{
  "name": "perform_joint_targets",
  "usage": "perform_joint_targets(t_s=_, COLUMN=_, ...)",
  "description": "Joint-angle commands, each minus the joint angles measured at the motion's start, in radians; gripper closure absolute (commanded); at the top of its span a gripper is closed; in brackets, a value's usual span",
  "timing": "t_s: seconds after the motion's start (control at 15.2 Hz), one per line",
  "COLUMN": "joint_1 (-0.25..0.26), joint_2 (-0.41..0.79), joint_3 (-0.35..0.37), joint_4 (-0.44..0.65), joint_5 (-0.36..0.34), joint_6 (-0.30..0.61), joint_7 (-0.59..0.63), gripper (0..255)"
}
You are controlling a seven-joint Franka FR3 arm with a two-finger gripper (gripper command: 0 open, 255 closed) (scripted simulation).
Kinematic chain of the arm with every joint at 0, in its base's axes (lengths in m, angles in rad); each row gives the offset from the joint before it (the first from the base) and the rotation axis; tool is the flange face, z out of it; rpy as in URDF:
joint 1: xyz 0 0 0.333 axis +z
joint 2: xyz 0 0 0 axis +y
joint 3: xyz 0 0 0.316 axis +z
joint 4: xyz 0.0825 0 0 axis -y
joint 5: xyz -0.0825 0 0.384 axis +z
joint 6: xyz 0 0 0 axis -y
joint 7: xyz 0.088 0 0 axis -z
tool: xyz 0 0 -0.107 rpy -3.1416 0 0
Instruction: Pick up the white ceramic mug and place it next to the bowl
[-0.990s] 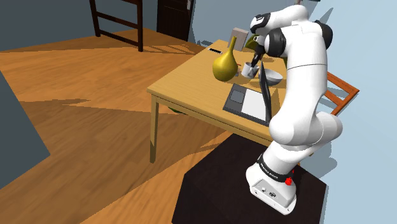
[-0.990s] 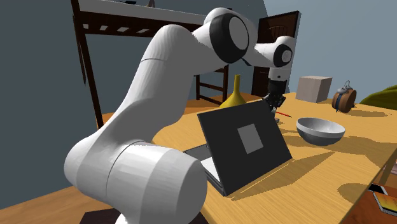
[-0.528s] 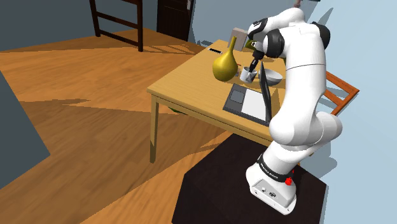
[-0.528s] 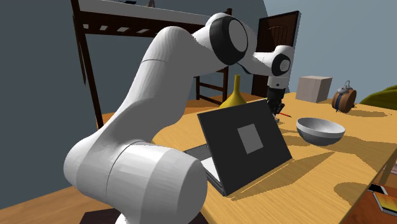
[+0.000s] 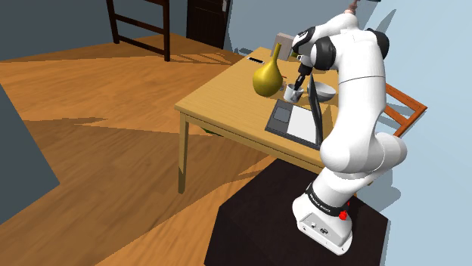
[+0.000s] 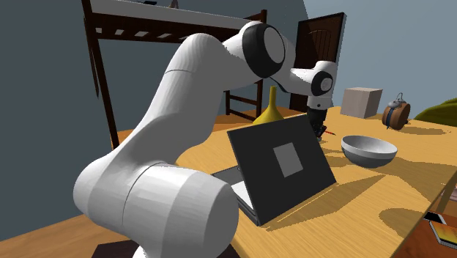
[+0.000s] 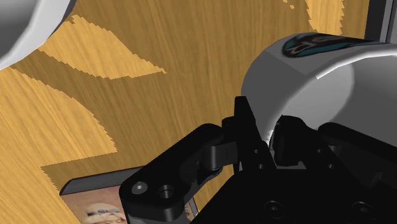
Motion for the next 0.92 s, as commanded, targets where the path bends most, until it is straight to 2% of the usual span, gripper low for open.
perform_joint_targets(t_s=0.0, joint_1=0.0, joint_2=0.001, joint_3=0.0, joint_4=0.0, joint_5=0.0, joint_6=0.001, joint_7=0.0, gripper=255)
perform_joint_targets(t_s=0.2, joint_1=0.0, joint_2=0.001, joint_3=0.0, joint_4=0.0, joint_5=0.0, joint_6=0.001, joint_7=0.0, gripper=255)
perform_joint_targets(t_s=0.26, joint_1=0.0, joint_2=0.001, joint_3=0.0, joint_4=0.0, joint_5=0.0, joint_6=0.001, joint_7=0.0, gripper=0)
perform_joint_targets(t_s=0.59, joint_1=0.0, joint_2=0.001, joint_3=0.0, joint_4=0.0, joint_5=0.0, joint_6=0.001, joint_7=0.0, gripper=0)
perform_joint_targets(t_s=0.86, joint_1=-0.014, joint_2=-0.025, joint_3=-0.011, joint_4=0.09, joint_5=-0.017, joint_6=-0.108, joint_7=0.016, gripper=0)
